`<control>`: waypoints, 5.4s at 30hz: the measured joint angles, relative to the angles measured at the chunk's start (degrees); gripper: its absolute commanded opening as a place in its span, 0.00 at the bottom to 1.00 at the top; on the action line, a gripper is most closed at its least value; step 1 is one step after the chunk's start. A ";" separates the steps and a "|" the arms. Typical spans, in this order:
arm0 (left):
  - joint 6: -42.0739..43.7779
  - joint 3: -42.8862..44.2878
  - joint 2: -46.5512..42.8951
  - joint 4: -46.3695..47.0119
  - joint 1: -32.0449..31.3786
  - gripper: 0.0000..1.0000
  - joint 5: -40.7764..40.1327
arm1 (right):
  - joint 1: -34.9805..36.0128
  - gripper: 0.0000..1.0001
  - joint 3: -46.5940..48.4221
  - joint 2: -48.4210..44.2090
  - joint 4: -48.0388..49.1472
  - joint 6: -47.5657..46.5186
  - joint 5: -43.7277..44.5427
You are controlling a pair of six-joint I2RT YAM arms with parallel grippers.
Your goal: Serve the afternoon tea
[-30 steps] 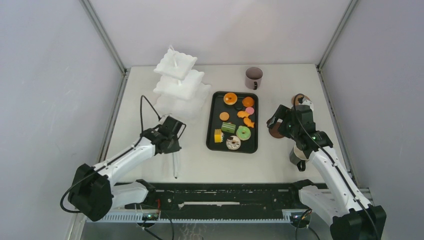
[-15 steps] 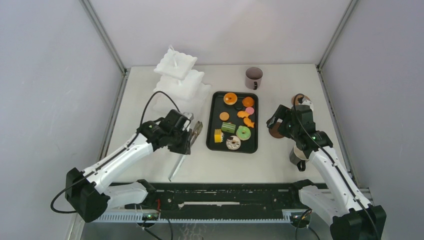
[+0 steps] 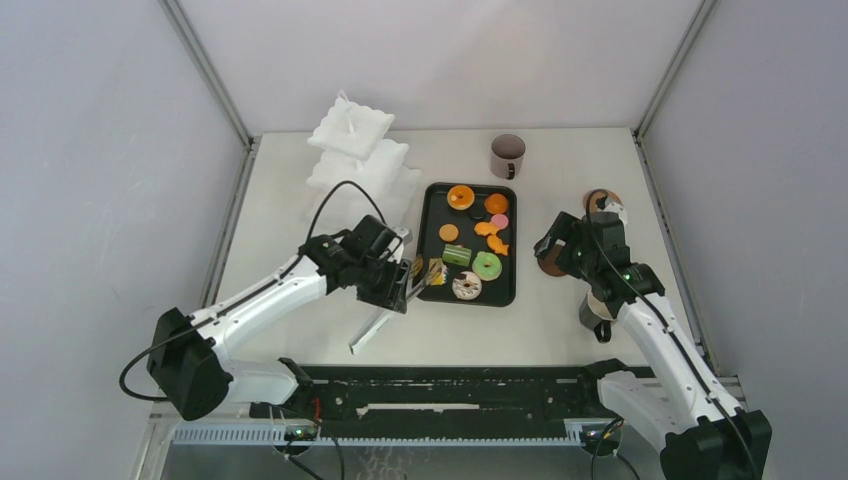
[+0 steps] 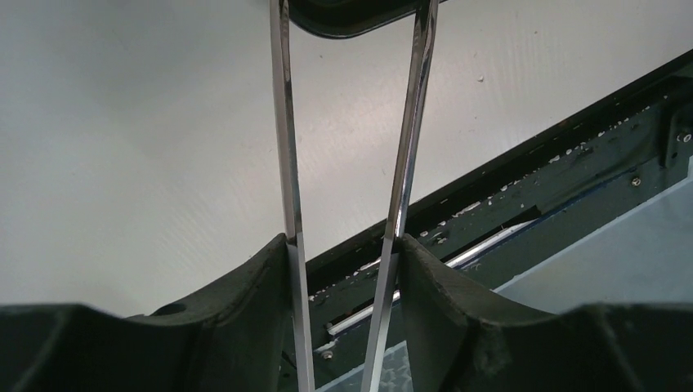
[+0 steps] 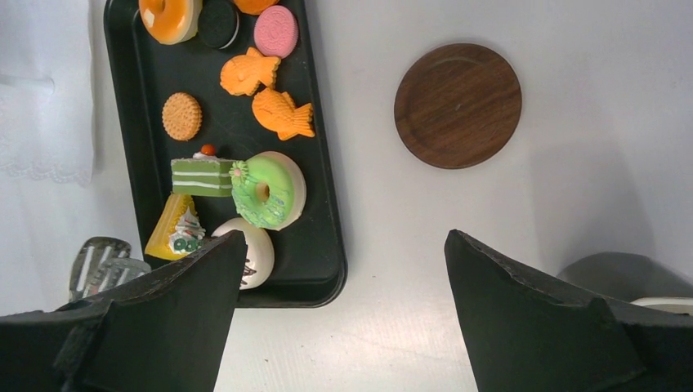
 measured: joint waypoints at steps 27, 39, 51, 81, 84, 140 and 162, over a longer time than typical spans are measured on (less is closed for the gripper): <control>-4.31 0.13 6.23 7.63 -0.92 0.53 -2.45 | -0.02 0.99 -0.28 0.00 -0.24 0.76 0.55; -6.01 2.10 6.12 7.21 -2.08 0.05 -3.87 | 0.00 0.99 -0.28 0.00 -0.87 0.79 0.52; -5.18 12.07 1.05 0.55 0.48 0.01 -1.88 | 0.04 0.99 -0.28 0.00 -0.83 0.98 0.50; -6.25 25.62 -7.10 1.60 37.51 0.00 22.12 | 0.04 0.98 -0.28 1.40 1.01 0.96 -0.31; -6.84 25.70 -7.13 2.12 41.13 0.00 23.30 | 0.04 0.98 -0.28 1.40 0.98 0.96 -0.22; -14.64 24.39 8.35 17.86 52.30 0.31 31.08 | 0.26 0.98 -0.28 -0.09 0.00 2.95 2.08; -13.62 24.74 8.48 14.75 52.30 0.54 30.53 | 0.85 0.98 -0.28 -0.15 0.07 3.56 2.08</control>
